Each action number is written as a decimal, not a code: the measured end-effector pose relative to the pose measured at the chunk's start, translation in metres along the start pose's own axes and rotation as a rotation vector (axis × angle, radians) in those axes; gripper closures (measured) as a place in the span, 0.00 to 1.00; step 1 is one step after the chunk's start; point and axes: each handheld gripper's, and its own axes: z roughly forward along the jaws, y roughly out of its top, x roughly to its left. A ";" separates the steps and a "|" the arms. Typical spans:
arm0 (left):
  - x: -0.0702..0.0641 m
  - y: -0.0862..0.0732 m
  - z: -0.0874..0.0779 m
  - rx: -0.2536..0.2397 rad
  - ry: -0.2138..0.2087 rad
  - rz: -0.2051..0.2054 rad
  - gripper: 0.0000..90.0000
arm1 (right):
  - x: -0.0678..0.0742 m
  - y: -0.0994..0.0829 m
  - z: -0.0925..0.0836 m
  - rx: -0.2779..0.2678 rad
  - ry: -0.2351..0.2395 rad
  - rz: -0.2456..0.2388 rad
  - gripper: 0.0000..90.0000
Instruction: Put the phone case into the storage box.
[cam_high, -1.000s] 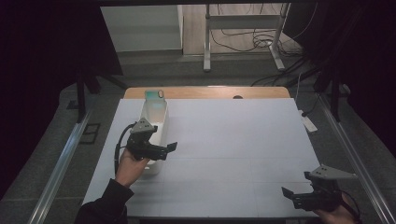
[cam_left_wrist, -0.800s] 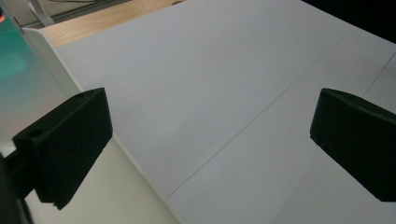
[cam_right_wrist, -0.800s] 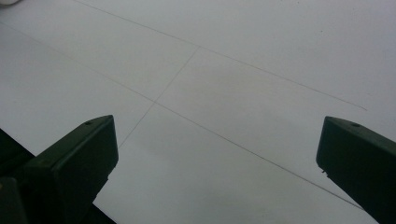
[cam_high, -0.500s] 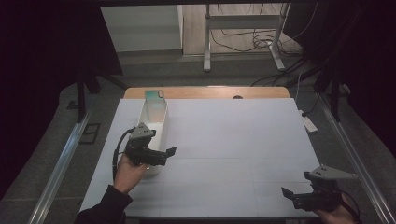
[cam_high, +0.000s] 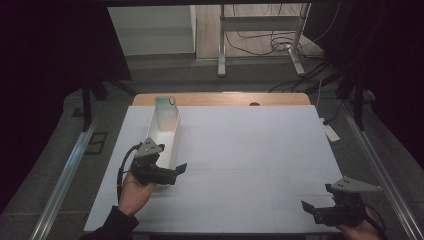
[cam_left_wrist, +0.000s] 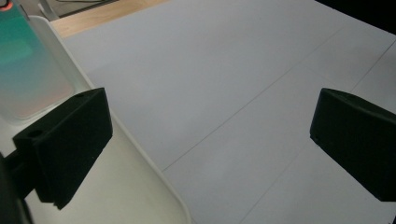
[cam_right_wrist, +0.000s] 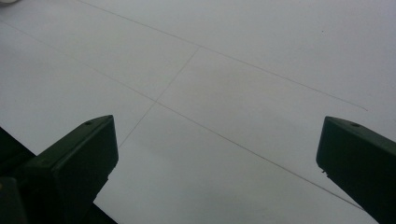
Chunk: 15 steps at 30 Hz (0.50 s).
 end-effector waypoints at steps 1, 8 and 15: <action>-0.001 -0.001 -0.001 0.000 0.001 -0.002 0.00 | 0.000 0.000 0.000 0.000 0.000 0.000 0.00; -0.002 -0.007 -0.007 -0.004 0.008 -0.008 0.00 | 0.000 0.000 0.000 0.001 -0.002 -0.001 0.00; -0.005 -0.015 -0.015 -0.001 0.020 -0.013 0.00 | 0.001 0.000 0.000 0.002 -0.003 -0.001 0.00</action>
